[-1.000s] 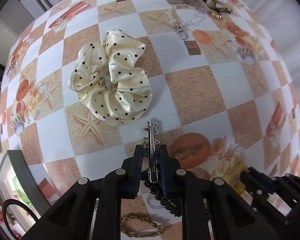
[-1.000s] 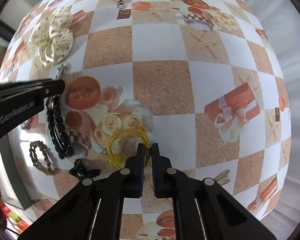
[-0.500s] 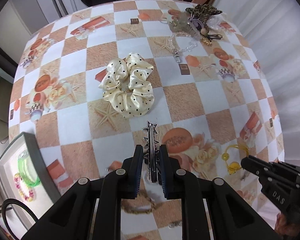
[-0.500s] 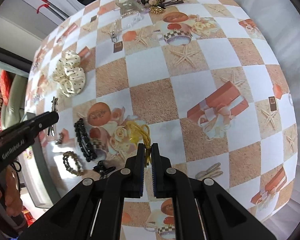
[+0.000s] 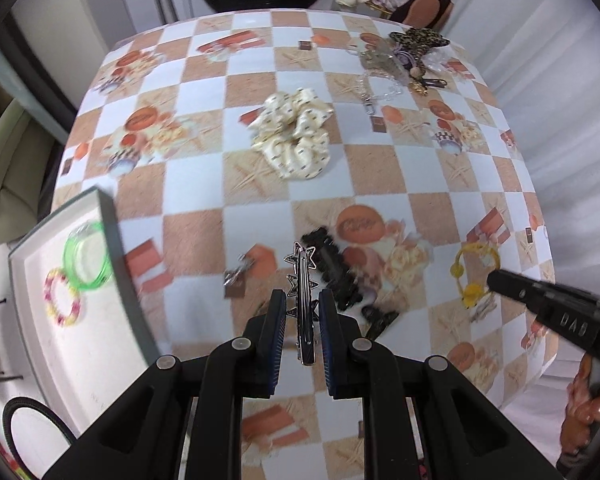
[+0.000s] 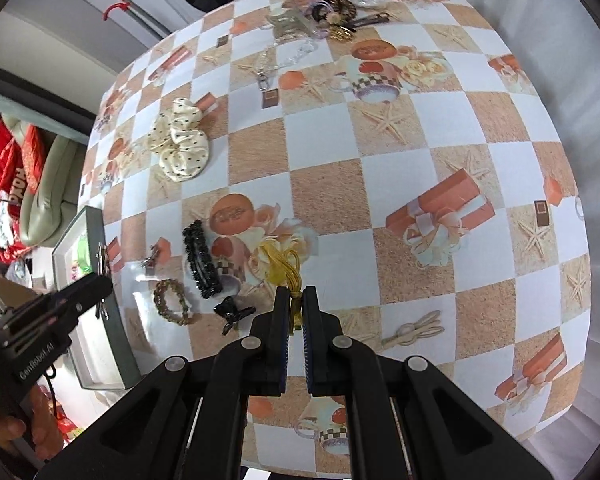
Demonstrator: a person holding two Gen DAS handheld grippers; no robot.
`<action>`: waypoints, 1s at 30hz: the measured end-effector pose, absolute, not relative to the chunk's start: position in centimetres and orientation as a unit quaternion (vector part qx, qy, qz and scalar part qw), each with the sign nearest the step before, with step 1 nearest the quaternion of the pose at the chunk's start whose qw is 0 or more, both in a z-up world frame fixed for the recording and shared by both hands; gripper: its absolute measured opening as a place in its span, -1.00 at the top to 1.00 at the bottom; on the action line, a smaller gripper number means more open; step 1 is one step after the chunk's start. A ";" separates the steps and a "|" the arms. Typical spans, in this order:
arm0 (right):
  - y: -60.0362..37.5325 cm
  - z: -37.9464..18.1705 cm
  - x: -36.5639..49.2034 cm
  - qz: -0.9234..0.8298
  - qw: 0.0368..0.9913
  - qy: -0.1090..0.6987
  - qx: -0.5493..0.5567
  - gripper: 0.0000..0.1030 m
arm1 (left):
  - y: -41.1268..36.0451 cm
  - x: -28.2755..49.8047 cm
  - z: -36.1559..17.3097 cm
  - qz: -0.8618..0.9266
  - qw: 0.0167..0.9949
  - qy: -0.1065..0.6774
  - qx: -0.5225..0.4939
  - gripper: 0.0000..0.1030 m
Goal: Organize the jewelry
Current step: 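Carry the hair clip and hair tie into the tray and release both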
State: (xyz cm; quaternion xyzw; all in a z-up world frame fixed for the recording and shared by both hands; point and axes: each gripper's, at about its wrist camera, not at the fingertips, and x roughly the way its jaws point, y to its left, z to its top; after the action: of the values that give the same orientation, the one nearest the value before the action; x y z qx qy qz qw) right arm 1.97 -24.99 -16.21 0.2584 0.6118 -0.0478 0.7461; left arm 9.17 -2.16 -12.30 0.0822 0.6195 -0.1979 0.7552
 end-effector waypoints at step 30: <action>-3.4 -11.5 9.4 0.051 0.771 0.607 0.186 0.87 | 21.8 10.1 -13.2 -0.119 0.772 0.624 0.006 0.59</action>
State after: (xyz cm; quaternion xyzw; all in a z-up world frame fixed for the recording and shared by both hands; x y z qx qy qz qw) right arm 9.41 -3.43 -11.53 0.1856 0.6067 0.0514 0.7713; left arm 10.06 21.79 -13.18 0.0062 0.6242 -0.1189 0.7721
